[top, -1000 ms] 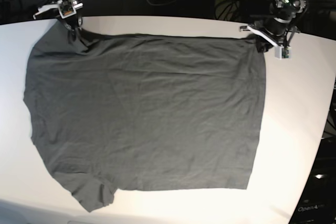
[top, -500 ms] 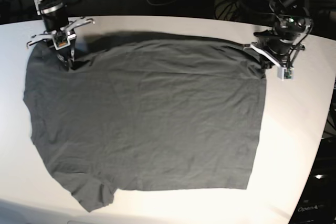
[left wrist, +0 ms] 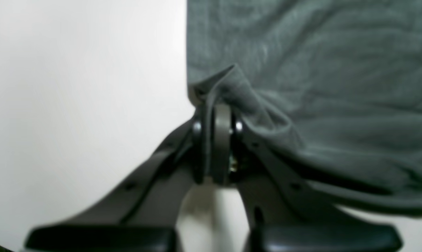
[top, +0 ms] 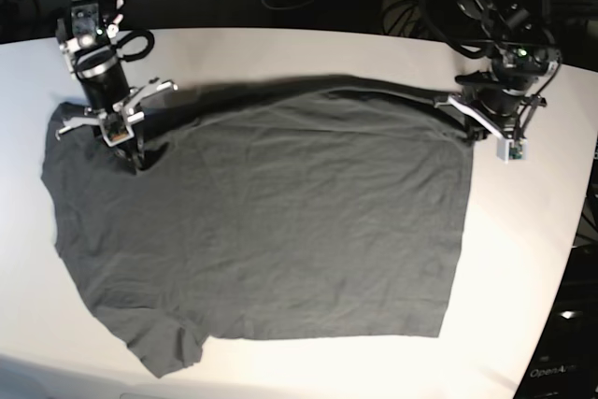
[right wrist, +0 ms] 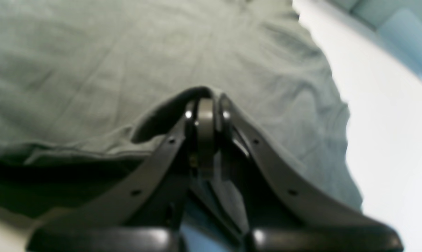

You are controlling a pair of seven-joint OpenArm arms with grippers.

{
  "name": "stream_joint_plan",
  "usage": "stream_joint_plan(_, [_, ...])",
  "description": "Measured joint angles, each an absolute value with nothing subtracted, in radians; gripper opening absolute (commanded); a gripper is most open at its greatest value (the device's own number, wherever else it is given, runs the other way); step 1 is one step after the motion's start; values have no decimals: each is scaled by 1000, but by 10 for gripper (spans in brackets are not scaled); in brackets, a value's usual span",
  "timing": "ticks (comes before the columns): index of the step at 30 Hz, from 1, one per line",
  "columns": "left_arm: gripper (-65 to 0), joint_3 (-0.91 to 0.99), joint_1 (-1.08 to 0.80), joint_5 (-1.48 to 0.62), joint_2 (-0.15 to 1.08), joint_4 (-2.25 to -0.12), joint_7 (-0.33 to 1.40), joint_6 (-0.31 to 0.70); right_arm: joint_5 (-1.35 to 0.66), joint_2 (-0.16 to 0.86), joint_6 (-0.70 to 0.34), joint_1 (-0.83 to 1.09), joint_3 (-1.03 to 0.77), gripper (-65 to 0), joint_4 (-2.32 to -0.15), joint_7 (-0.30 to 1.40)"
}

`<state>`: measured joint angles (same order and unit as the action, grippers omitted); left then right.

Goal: Fold the T-shirt properly
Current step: 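Lift the shoulder edge and fold it over toward the hem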

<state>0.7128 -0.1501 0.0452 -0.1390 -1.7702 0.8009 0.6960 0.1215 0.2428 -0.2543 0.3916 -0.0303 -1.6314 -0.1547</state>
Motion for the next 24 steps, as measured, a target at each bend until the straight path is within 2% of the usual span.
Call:
stream_joint_plan(8, [-621, 716, -40, 49, -139, -1796, 921, 696, 122, 262, -260, 320, -28, -646, -1631, -89])
stream_joint_plan(14, [-621, 717, 27, 49, -139, -1792, 921, 696, 121, 265, -262, 271, -27, -646, -1629, -65])
stream_joint_plan(18, [-621, 717, 57, 49, -139, -1792, 920, 696, 122, 262, -339, 220, -31, -646, -1626, -39])
stream_joint_plan(24, [-621, 717, 113, 52, -135, -1720, 921, 696, 122, 258, -355, 163, -30, -646, -1620, 9])
